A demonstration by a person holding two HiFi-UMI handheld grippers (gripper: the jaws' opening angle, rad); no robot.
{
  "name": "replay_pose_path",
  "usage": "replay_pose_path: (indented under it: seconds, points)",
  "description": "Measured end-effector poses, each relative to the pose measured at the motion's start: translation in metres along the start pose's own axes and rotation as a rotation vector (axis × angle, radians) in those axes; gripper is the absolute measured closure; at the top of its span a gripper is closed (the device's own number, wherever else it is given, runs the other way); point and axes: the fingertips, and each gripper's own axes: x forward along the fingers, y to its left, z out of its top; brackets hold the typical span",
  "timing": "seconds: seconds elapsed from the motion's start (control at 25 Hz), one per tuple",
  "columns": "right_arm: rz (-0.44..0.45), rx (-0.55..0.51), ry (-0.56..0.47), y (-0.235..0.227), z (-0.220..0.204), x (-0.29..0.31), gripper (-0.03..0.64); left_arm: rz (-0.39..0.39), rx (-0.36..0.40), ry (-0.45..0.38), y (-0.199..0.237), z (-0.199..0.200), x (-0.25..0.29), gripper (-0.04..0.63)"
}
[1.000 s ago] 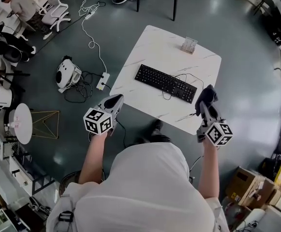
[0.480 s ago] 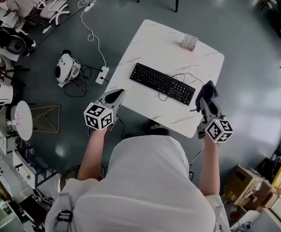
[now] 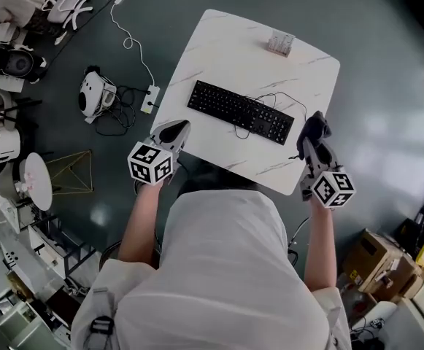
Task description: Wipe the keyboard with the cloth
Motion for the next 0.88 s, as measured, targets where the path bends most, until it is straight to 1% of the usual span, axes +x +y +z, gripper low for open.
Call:
replay_pose_path:
  seconds: [0.32,0.44,0.56,0.68,0.88]
  points:
    - [-0.043,0.043,0.037,-0.007,-0.033,0.006,0.526,-0.038,0.005,0.040,0.014,-0.007,0.021,0.580]
    - [-0.087,0.077,0.036,-0.012,-0.046,0.007,0.526,-0.059,0.006,0.069,0.025,-0.018,0.031,0.580]
    - [-0.137,0.111,0.049,-0.017,-0.060,0.010,0.526,-0.084,0.026,0.095,0.038,-0.028,0.044,0.579]
    - [-0.167,0.128,0.079,-0.020,-0.075,0.015,0.526,-0.100,0.041,0.124,0.053,-0.040,0.057,0.578]
    - [-0.236,0.166,0.148,-0.030,-0.109,0.022,0.526,-0.116,0.032,0.196,0.083,-0.069,0.082,0.578]
